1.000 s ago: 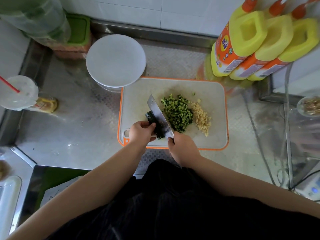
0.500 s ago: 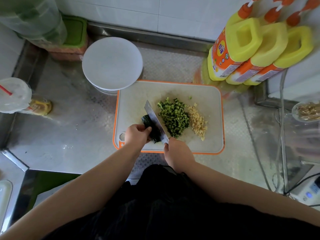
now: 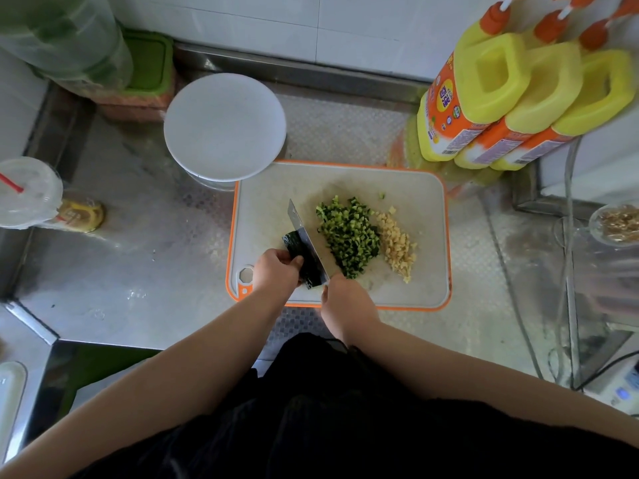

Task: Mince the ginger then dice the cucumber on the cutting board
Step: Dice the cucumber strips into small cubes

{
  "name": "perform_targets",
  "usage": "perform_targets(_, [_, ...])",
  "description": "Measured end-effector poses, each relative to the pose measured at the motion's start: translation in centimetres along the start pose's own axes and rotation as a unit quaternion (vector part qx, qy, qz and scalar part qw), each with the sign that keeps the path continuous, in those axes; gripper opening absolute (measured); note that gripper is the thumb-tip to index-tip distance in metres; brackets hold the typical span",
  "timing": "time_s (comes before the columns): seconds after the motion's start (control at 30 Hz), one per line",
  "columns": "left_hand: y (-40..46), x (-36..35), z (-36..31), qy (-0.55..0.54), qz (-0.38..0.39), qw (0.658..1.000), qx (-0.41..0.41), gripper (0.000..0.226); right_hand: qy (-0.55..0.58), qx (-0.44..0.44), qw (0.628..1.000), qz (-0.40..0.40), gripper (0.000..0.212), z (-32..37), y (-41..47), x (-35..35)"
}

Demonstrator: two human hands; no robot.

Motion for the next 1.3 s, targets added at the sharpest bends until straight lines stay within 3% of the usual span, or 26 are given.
perform_targets(0.17, [0.1,-0.2,0.0,0.003,0.002,1.0,0.004,0.01,-0.001,-0.021,0.999,0.043,0.015,-0.7,-0.5,-0.9])
perform_targets(0.27, [0.2,-0.2,0.0,0.014,0.002,1.0,0.01,0.01,-0.015,-0.017,0.999,0.029,0.027,0.0,0.1,-0.8])
perform_targets(0.43, [0.3,-0.2,0.2,0.029,-0.003,1.0,0.006,0.012,0.067,-0.017,0.996,0.048,0.019,-0.6,-0.2,-0.8])
perform_targets(0.67, [-0.2,-0.1,0.6,-0.003,-0.013,1.0,0.001,0.026,0.063,-0.01,0.998,0.002,0.026,-0.5,0.6,0.3])
perform_targets(0.93, [-0.7,-0.1,1.1,-0.06,-0.025,0.998,-0.005,0.016,0.06,0.04,0.997,-0.01,0.016,-0.3,-1.8,1.5])
perform_targets(1.07, [-0.5,0.0,1.3,-0.058,-0.026,0.998,-0.003,0.026,0.053,0.036,0.998,-0.007,0.019,-0.2,-2.1,1.2])
perform_targets(1.3, [0.1,0.0,1.6,-0.043,-0.025,0.999,-0.01,0.012,0.041,0.027,0.999,-0.006,0.019,-0.2,-2.0,0.7])
Point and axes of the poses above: each hand's wrist, its own y-axis towards the middle knuckle, its own x-axis out of the back of the hand, z = x × y, the point moved 6 cm from there along y, towards the middle knuckle, and after that the axes turned 12 degrees about z, right-handed, at the moved point
